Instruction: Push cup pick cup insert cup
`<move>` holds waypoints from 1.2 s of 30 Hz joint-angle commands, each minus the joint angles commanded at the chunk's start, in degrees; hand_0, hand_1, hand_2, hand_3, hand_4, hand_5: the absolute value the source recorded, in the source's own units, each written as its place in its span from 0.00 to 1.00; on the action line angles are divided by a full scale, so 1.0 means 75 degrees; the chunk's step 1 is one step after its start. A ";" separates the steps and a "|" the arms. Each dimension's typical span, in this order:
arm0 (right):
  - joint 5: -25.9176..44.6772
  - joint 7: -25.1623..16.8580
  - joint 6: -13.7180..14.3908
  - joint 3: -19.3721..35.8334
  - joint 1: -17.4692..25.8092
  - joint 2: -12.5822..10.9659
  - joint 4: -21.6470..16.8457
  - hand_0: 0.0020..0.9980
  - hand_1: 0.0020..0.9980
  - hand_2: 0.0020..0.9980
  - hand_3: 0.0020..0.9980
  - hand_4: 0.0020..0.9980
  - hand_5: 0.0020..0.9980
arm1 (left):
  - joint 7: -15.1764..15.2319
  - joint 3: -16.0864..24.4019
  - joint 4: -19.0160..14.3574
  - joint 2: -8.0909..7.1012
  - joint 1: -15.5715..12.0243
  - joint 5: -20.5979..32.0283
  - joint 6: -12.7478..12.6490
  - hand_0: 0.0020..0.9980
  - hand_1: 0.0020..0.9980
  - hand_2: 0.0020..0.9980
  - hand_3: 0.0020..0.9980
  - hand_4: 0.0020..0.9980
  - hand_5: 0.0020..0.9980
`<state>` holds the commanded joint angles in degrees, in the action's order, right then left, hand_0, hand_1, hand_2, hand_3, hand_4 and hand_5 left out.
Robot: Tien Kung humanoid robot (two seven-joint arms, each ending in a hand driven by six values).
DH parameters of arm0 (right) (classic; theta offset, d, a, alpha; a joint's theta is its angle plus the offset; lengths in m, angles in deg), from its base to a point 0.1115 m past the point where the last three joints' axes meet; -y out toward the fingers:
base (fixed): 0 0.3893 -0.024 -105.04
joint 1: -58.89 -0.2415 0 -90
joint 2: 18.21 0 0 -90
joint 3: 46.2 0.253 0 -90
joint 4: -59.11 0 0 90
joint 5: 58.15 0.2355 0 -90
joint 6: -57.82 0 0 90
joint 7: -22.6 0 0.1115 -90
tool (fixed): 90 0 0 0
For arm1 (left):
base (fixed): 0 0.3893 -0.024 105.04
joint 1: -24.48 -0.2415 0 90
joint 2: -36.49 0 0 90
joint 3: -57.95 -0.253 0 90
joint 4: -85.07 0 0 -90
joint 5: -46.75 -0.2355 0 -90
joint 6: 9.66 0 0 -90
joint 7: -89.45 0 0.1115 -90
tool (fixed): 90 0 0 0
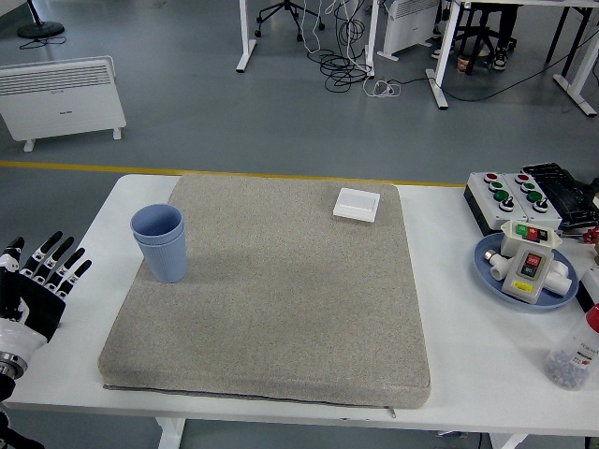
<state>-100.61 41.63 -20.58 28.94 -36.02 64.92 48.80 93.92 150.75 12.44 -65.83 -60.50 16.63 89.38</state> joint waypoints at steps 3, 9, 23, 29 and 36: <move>-0.0008 0.0007 -0.0003 0.0000 -0.0012 -0.0002 0.0000 0.68 0.59 0.58 0.58 0.10 0.54 | -0.0041 -0.0029 0.0041 0.0013 -0.0016 -0.0022 0.0022 0.84 0.85 0.91 0.83 0.64 1.00; -0.0040 0.0010 -0.0007 0.0016 -0.0030 -0.0005 0.0000 0.68 0.58 0.58 0.58 0.10 0.54 | -0.0067 -0.0008 0.0102 0.0040 -0.0022 -0.0037 -0.0028 0.85 0.86 0.93 0.86 0.63 1.00; -0.0092 0.0002 -0.0017 0.0067 -0.0079 0.0002 0.0000 0.68 0.58 0.58 0.57 0.09 0.54 | -0.0037 0.0035 0.0181 0.0089 0.0057 -0.0134 -0.0073 0.87 0.87 0.94 0.87 0.63 1.00; -0.0111 0.0001 -0.0021 0.0092 -0.0095 -0.0005 0.0000 0.67 0.58 0.58 0.58 0.09 0.54 | -0.0026 0.0041 0.0154 0.0072 -0.0009 -0.0131 -0.0113 0.87 0.87 0.94 0.87 0.63 1.00; -0.0152 0.0007 -0.0028 0.0101 -0.0093 -0.0021 0.0000 0.67 0.58 0.58 0.57 0.09 0.55 | 0.0001 0.0063 0.0172 0.0090 -0.0048 -0.0182 -0.0190 0.87 0.87 0.94 0.86 0.62 1.00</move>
<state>-101.75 41.69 -20.79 29.70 -36.72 64.76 48.80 93.92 151.23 13.73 -65.16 -60.86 15.26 87.95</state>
